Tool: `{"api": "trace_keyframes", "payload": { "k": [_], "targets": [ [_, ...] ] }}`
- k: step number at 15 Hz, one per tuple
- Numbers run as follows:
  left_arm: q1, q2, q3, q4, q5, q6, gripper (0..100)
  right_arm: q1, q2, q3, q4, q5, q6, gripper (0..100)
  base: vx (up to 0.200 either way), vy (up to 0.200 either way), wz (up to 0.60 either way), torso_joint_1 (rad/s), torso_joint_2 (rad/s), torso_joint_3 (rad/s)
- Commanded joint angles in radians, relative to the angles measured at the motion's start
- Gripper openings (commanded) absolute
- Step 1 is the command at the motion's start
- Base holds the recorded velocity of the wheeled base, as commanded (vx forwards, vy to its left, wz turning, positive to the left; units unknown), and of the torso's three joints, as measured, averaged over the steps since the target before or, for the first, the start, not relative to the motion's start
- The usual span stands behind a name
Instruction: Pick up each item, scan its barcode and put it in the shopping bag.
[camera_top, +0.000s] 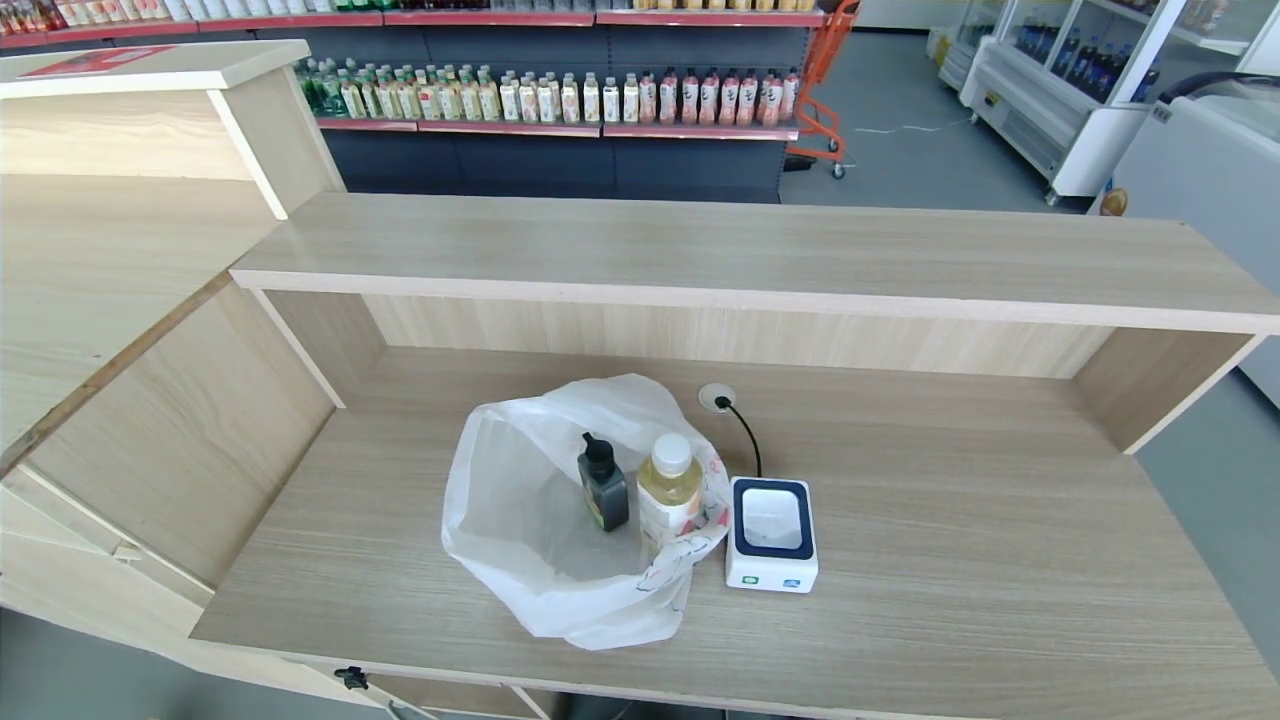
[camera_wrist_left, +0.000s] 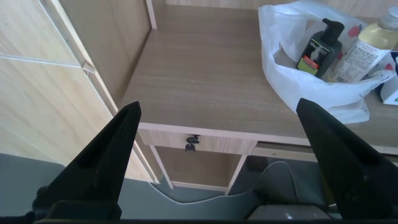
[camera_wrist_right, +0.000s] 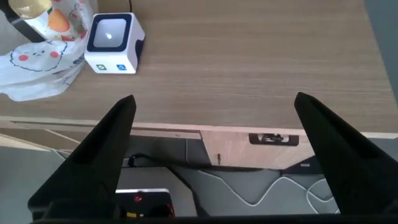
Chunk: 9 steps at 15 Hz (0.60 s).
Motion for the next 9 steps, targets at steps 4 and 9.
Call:
{"api": "trace_keyframes", "payload": {
  "k": [4,9],
  "targets": [
    [0.001,0.000,0.000,0.000,0.001,0.000,100,-0.089,-0.108,0.005,0.001,0.008,-0.047,100,0.000,0.000,0.00,0.000,0.00,0.000],
    [0.001,0.000,0.000,0.000,0.001,0.000,100,-0.074,-0.136,0.005,0.000,0.008,-0.030,100,0.000,0.000,0.00,0.000,0.00,0.000]
  ]
}}
